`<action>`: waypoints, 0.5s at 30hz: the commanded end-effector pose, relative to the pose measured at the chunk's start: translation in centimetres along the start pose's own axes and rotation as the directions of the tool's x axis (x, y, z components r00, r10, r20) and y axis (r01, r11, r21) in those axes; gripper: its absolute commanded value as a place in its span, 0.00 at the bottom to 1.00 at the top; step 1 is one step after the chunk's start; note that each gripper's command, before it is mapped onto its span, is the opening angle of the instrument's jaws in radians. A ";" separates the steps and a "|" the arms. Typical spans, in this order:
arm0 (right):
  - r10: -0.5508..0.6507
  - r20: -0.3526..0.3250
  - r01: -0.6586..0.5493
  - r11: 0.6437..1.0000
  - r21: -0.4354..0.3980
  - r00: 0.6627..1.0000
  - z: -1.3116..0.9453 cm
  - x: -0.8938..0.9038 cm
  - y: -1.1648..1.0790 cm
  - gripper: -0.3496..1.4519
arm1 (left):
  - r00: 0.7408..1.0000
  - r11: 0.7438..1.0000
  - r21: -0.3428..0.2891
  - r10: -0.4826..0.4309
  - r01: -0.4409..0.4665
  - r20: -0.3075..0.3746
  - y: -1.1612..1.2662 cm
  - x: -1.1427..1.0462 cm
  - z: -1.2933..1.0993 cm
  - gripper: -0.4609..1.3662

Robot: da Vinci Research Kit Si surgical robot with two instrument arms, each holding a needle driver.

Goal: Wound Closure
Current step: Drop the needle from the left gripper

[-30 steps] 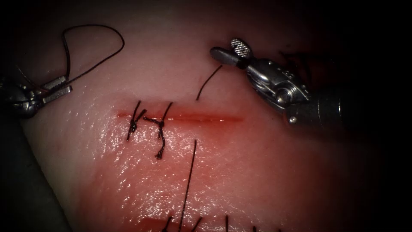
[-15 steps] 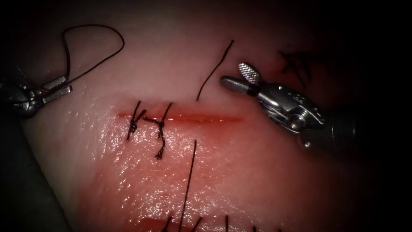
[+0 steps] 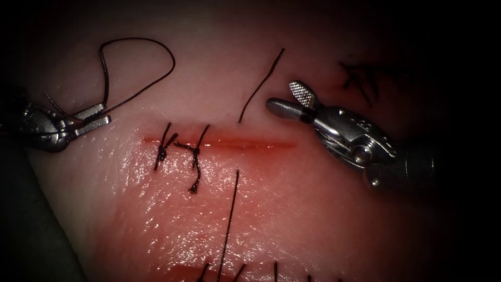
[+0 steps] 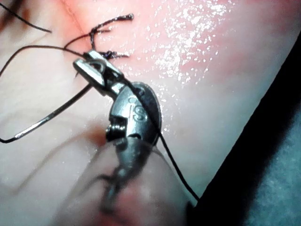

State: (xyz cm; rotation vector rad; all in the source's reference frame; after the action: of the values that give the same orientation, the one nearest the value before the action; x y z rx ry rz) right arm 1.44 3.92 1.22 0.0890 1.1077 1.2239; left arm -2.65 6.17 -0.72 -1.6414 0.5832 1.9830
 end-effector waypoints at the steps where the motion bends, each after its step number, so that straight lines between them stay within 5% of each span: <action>1: 0.000 0.001 0.000 1.000 0.007 1.000 -0.02 0.00 0.00 0.84 | 1.000 1.000 -0.014 0.020 -0.020 0.016 -0.01 0.01 0.03 0.06; 8: -0.005 0.001 0.005 1.000 0.018 1.000 -0.13 -0.05 0.01 0.83 | 0.987 0.991 -0.061 0.122 -0.116 0.103 -0.15 0.09 0.15 0.06; 15: -0.021 0.028 0.021 0.999 0.025 0.999 -0.17 -0.21 -0.01 0.83 | 0.959 0.972 -0.181 0.186 -0.148 0.215 -0.28 0.09 0.21 0.06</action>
State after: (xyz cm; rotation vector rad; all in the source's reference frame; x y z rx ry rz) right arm 1.34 3.65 1.26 0.1123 1.0933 1.1875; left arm -2.64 6.54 -0.75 -1.4488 0.5018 2.3672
